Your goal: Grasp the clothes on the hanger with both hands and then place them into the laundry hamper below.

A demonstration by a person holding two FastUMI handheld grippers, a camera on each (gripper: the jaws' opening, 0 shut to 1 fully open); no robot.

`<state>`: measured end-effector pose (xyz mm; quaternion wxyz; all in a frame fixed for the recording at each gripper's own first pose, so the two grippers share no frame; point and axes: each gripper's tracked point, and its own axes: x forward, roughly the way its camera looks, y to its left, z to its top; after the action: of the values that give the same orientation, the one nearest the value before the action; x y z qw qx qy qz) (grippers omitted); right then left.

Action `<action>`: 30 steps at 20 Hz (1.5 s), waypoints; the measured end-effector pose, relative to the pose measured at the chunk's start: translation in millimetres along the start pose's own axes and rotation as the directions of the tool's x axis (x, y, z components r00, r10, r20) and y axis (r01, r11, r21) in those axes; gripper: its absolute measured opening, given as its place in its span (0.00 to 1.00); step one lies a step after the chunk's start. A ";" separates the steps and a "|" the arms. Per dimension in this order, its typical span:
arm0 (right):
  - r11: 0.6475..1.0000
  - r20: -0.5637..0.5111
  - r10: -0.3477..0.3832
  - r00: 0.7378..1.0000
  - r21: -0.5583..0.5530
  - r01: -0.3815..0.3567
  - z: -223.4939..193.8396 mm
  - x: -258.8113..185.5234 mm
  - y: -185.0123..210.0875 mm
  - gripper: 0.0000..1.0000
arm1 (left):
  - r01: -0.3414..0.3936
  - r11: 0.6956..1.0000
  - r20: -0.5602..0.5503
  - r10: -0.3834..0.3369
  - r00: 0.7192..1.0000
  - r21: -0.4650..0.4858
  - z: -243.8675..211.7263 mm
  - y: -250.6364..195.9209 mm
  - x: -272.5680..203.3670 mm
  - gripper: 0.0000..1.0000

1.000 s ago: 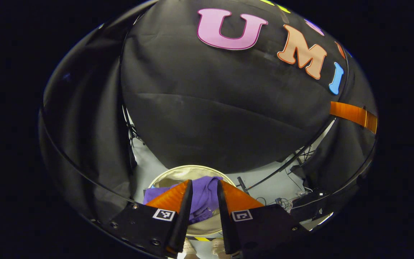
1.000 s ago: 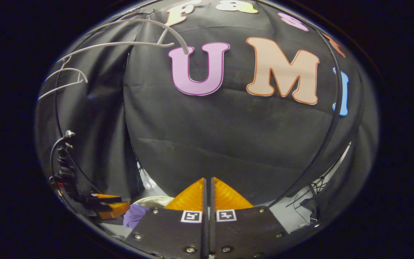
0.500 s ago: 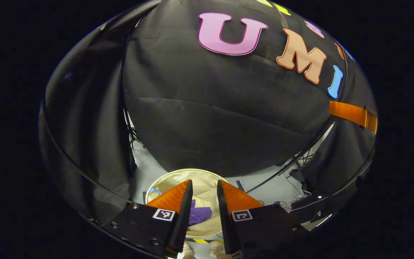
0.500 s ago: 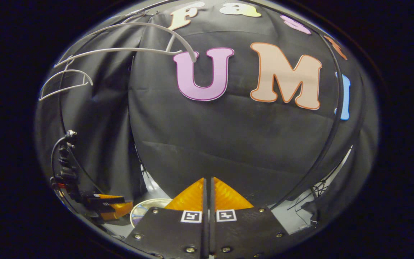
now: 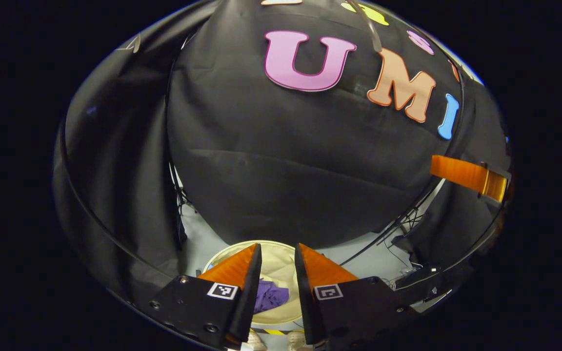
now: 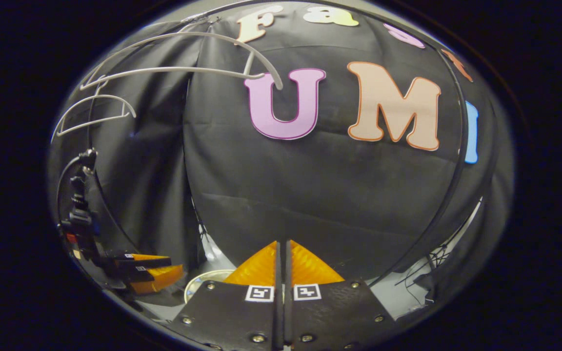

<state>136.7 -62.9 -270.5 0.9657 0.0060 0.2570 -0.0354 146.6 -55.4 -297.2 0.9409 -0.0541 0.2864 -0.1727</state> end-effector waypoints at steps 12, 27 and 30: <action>0.999 0.178 0.035 0.983 0.012 -0.038 77.0 -53.4 22.1 0.00 | 0.036 0.995 0.312 -0.065 0.948 0.098 128.3 -43.7 -88.6 0.43; 0.997 0.455 0.068 0.888 -0.055 -0.048 190.7 -160.3 47.9 0.61 | -0.018 0.989 0.578 -0.069 0.813 0.144 248.9 -78.1 -208.9 0.85; 0.999 0.465 0.037 0.885 -0.033 -0.025 194.5 -178.8 39.6 0.96 | 0.002 0.988 0.587 -0.093 0.804 0.154 251.7 -81.3 -220.2 0.92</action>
<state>81.3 -17.5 -13.2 0.9996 -0.0110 0.0182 -0.0171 92.1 -52.3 42.6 0.9800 -0.0436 -0.0359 -0.1910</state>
